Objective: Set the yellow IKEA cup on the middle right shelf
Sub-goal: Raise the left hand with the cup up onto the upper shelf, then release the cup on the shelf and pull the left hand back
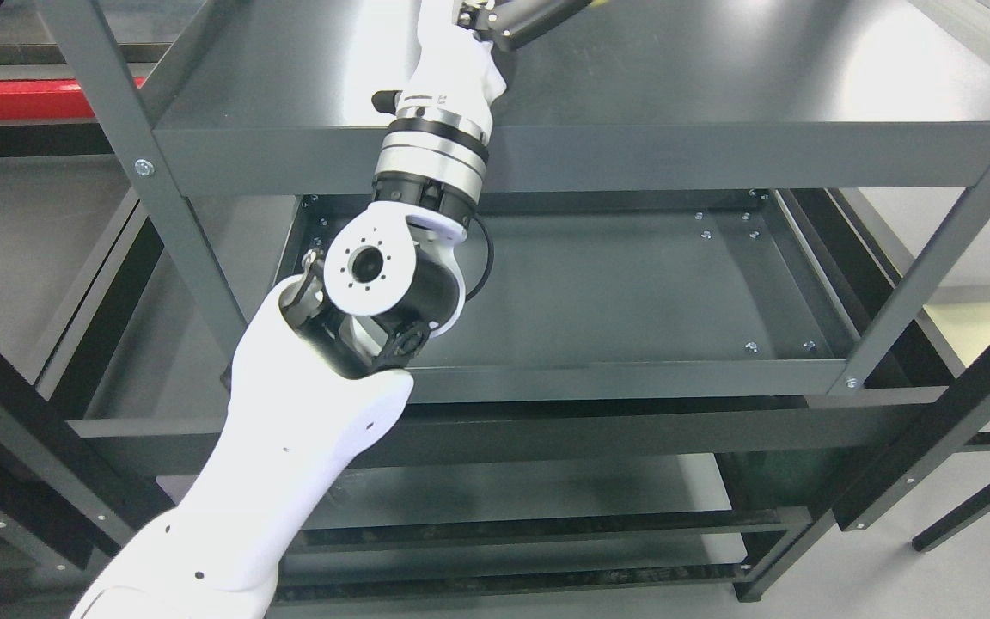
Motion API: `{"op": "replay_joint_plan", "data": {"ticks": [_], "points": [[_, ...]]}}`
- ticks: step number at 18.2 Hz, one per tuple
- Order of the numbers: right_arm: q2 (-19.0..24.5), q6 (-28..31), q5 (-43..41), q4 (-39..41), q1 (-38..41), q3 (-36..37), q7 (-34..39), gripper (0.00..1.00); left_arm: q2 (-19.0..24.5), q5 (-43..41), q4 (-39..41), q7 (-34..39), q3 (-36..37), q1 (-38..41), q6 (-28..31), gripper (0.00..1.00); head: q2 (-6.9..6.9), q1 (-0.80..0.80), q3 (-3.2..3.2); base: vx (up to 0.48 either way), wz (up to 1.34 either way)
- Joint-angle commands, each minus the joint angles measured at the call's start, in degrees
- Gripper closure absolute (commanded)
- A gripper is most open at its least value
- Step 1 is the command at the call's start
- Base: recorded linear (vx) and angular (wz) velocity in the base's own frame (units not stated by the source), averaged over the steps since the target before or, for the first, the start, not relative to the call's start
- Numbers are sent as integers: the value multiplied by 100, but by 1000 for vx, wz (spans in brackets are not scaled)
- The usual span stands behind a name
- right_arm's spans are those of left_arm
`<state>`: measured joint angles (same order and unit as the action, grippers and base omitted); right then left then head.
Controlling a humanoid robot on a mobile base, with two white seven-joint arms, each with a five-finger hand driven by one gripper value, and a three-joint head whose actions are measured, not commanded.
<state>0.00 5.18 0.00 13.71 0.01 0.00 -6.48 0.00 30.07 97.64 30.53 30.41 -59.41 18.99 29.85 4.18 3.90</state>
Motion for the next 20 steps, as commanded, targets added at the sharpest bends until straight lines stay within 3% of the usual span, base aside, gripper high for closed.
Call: {"op": "replay_joint_plan", "data": {"ticks": [1, 4, 8, 12, 20], "points": [[-100, 18, -141, 0, 78, -97, -20, 1, 100, 78, -877, 155, 61, -422, 860, 93, 0, 0, 0, 0, 0], [-100, 18, -141, 0, 78, -97, -20, 1, 100, 34, -1141, 243, 0, -467, 1054, 73, 0, 0, 0, 0, 0], [-100, 18, -141, 0, 78, -97, -20, 1, 100, 60, -1142, 182, 0, -467, 1274, 31, 0, 0, 0, 0, 0], [-100, 18, -141, 0, 78, -97, -20, 1, 100, 52, -1133, 173, -9, -467, 1256, 4, 0, 0, 0, 0, 0], [-100, 18, -141, 0, 78, -97, -20, 1, 100, 25, -677, 182, -395, -467, 993, 1, 0, 0, 0, 0, 0]]}}
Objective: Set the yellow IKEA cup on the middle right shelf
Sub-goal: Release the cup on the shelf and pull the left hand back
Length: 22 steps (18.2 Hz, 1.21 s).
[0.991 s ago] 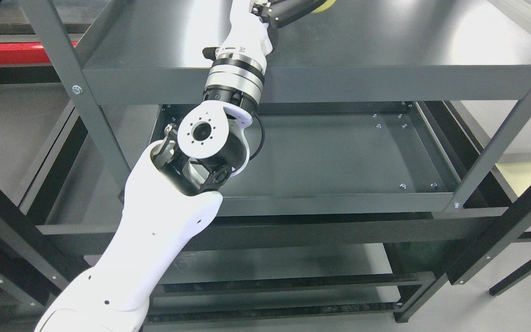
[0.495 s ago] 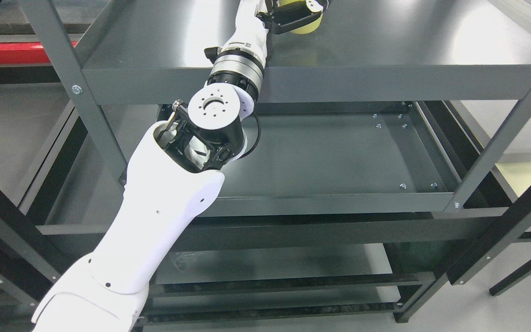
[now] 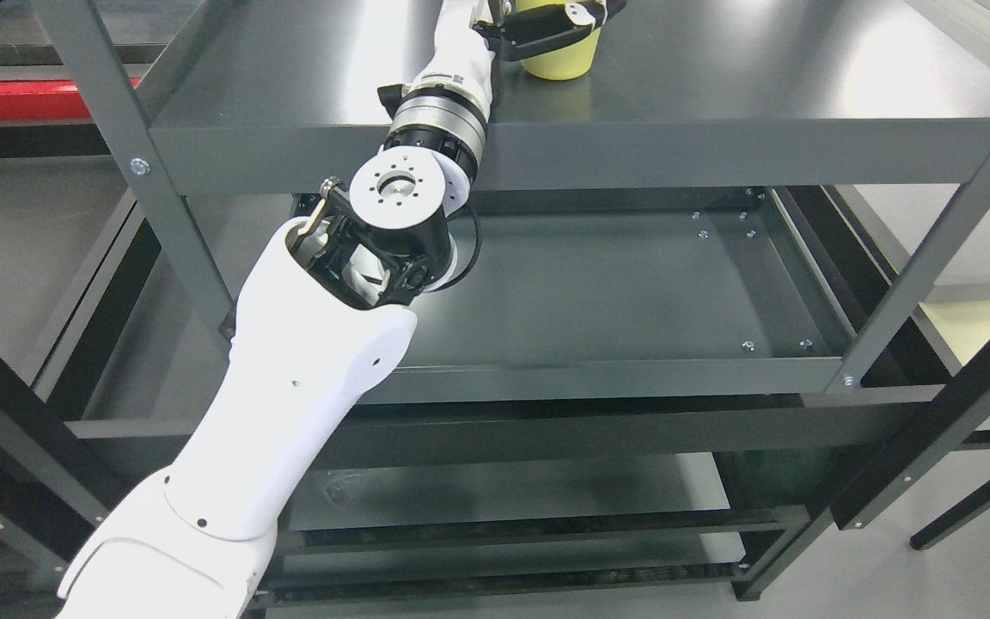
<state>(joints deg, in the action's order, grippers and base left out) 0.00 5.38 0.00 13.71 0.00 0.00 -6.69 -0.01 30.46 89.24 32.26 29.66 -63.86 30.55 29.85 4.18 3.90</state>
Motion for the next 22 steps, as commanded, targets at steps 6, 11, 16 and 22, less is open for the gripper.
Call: {"op": "replay_joint_plan", "data": {"ticks": [6, 11, 16, 22], "points": [[-100, -2, -141, 0, 79, -97, 1, 1, 101, -14, 769, -105, -891, 14, -199, 1, 0, 0, 0, 0, 0], [-100, -2, -141, 0, 79, -97, 1, 1, 101, 4, 1070, -1079, -1286, 76, -321, 1, 0, 0, 0, 0, 0], [-100, -2, -141, 0, 79, -97, 1, 1, 101, 12, 1105, -2853, -1734, 260, -567, 1, 0, 0, 0, 0, 0], [-100, -2, -141, 0, 79, -97, 1, 1, 101, 21, 1219, -5447, -2184, 401, -647, 5, 0, 0, 0, 0, 0]]}}
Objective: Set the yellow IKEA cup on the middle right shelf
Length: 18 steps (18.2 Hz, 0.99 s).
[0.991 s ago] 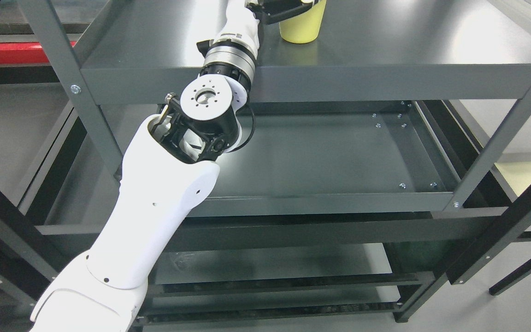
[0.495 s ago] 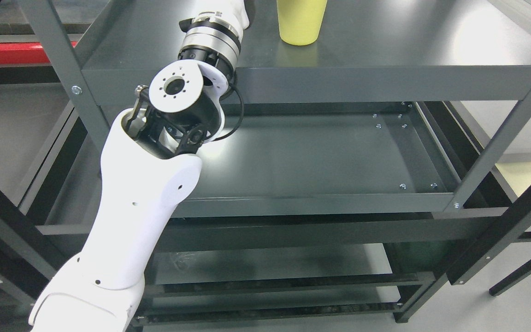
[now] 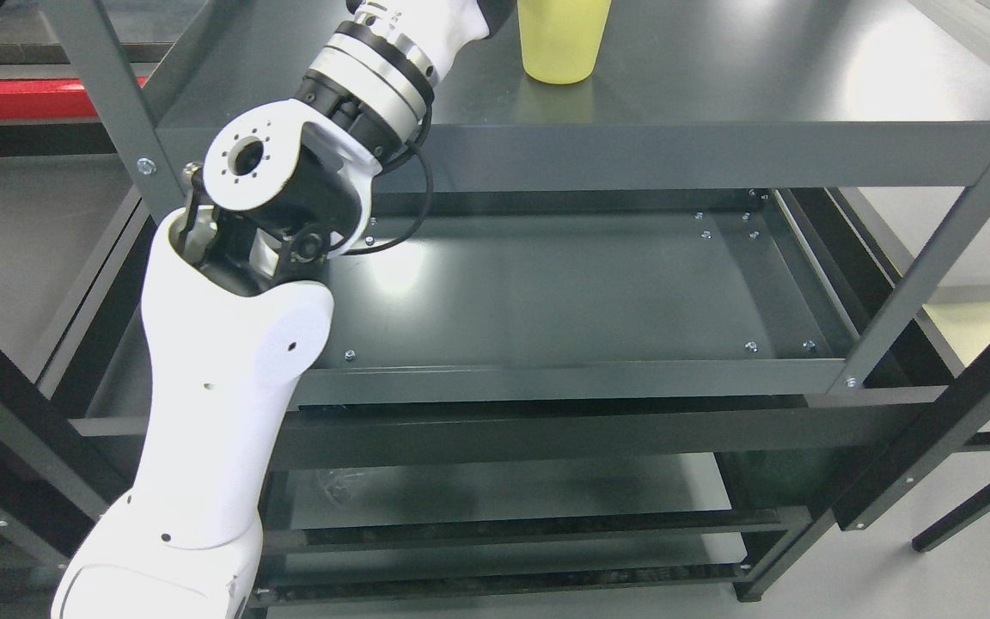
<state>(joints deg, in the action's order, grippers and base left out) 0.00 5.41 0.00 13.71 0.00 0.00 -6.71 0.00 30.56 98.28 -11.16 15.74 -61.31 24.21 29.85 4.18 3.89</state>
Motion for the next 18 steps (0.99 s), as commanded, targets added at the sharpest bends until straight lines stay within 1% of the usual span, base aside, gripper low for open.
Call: {"op": "replay_joint_plan", "data": {"ticks": [1, 3, 6, 11, 12, 14, 16, 18], "points": [[-100, -5, -141, 0, 79, -97, 3, 1, 100, 29, 315, -1308, -740, 215, -5, 5, 0, 0, 0, 0, 0], [-100, -5, -141, 0, 79, -97, 3, 1, 100, 46, 333, -1755, -469, 408, 22, 5, 0, 0, 0, 0, 0], [-100, -5, -141, 0, 79, -97, 3, 1, 456, 55, 333, -2249, 181, 812, 31, 5, 0, 0, 0, 0, 0], [-100, -5, -141, 0, 79, -97, 3, 1, 790, 249, 341, -2961, 1288, 1234, 4, 4, 0, 0, 0, 0, 0], [-100, -5, -141, 0, 79, -97, 3, 1, 843, 249, 341, -3014, 1535, 1357, -4, 4, 0, 0, 0, 0, 0], [-100, -5, -141, 0, 79, -97, 3, 1, 852, 240, 341, -3015, 1791, 1691, -22, 4, 0, 0, 0, 0, 0], [-100, -5, -141, 0, 79, -97, 3, 1, 844, 222, 333, -3006, 1862, 2182, -83, 4, 0, 0, 0, 0, 0], [-100, -5, -141, 0, 79, -97, 3, 1, 870, 170, 306, -2998, 1854, 2718, -337, 4, 0, 0, 0, 0, 0]]}}
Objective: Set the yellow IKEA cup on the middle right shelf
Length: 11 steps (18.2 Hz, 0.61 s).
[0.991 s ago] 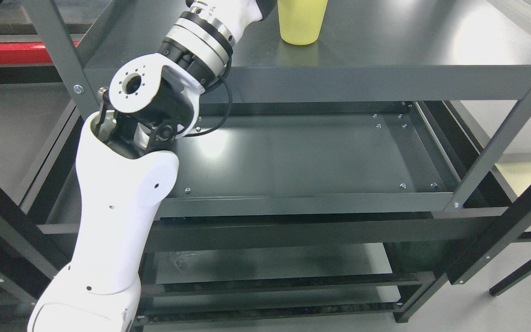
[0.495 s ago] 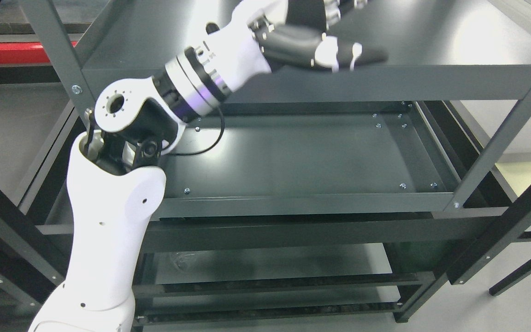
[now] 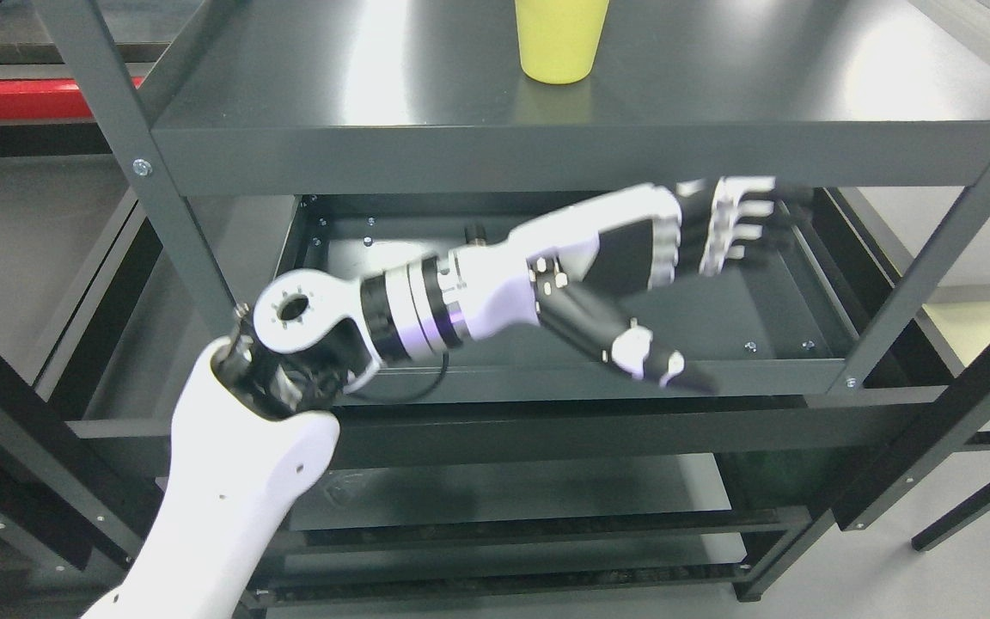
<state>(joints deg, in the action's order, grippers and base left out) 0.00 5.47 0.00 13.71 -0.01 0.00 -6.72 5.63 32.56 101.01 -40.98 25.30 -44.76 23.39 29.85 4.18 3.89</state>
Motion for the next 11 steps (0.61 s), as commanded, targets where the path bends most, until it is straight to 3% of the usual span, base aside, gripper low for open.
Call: {"op": "replay_joint_plan", "data": {"ticks": [1, 6, 11], "points": [[-100, -11, -141, 0, 80, -97, 4, 1, 298, -74, 7, -7, 828, 1310, -421, 4, 0, 0, 0, 0, 0], [-100, -11, -141, 0, 71, -97, 4, 1, 45, -1294, -984, 300, -85, 2138, -1862, 2, 0, 0, 0, 0, 0], [-100, -11, -141, 0, 80, -97, 4, 1, -463, -1971, -1671, 1634, -1613, 2323, -2005, 1, 0, 0, 0, 0, 0]]}}
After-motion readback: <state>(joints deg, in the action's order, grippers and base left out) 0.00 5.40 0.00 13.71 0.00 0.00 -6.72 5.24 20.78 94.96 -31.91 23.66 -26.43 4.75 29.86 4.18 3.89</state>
